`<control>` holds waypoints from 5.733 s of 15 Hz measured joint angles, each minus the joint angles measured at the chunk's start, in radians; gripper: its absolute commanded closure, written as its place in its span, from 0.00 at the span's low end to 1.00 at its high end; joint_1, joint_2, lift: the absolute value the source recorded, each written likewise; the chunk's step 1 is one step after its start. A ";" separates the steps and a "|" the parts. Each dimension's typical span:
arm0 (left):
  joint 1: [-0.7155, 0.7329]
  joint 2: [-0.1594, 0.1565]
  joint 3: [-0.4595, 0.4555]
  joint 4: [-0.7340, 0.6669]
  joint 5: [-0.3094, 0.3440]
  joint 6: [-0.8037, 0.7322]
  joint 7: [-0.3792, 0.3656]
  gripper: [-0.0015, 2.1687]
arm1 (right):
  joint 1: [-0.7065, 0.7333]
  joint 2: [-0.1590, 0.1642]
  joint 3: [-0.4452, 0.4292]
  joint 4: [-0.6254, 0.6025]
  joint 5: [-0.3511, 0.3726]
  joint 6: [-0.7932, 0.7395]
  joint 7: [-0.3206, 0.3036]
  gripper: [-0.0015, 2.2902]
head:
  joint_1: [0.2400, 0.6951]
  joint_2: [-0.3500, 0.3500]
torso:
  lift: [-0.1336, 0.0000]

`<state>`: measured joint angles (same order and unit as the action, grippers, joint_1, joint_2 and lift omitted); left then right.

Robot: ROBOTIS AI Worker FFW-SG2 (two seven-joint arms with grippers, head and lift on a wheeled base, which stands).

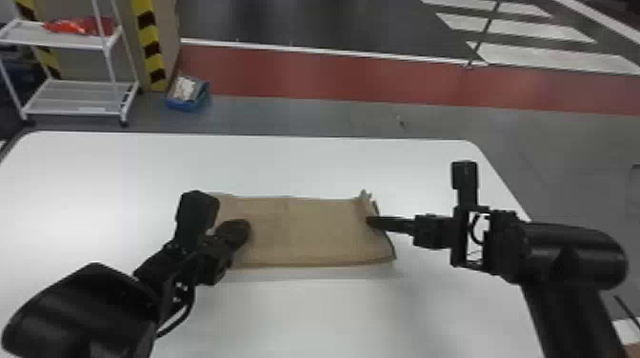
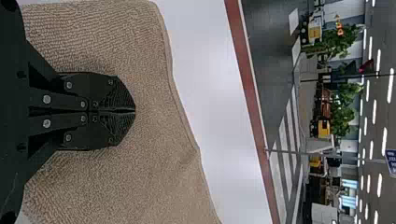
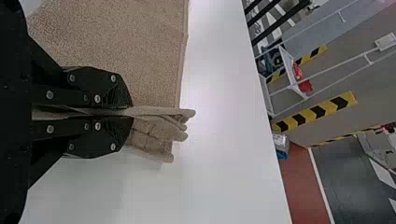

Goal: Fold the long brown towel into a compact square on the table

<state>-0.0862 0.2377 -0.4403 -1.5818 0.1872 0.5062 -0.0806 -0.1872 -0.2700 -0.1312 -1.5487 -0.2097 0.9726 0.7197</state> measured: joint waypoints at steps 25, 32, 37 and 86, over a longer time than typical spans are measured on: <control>0.014 -0.004 0.000 -0.012 -0.017 0.043 0.011 0.88 | -0.015 0.011 0.059 -0.011 0.111 0.003 -0.012 0.52 | 1.00 0.25 | 0.07; 0.019 -0.002 0.002 -0.017 -0.010 0.064 0.007 0.88 | 0.004 0.008 0.022 -0.031 0.024 0.034 0.016 0.57 | 1.00 0.26 | 0.07; 0.068 0.005 0.035 -0.132 0.003 0.088 0.011 0.88 | -0.014 -0.010 -0.045 -0.047 0.003 0.053 0.016 0.57 | 1.00 0.22 | 0.07; 0.098 0.036 0.013 -0.234 0.000 0.196 -0.022 0.88 | -0.116 0.139 0.210 -0.106 -0.174 0.270 -0.128 0.56 | 1.00 0.50 | 0.07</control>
<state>0.0122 0.2732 -0.4275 -1.8159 0.1875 0.7019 -0.1029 -0.3035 -0.1305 0.0786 -1.6545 -0.3837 1.2430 0.5920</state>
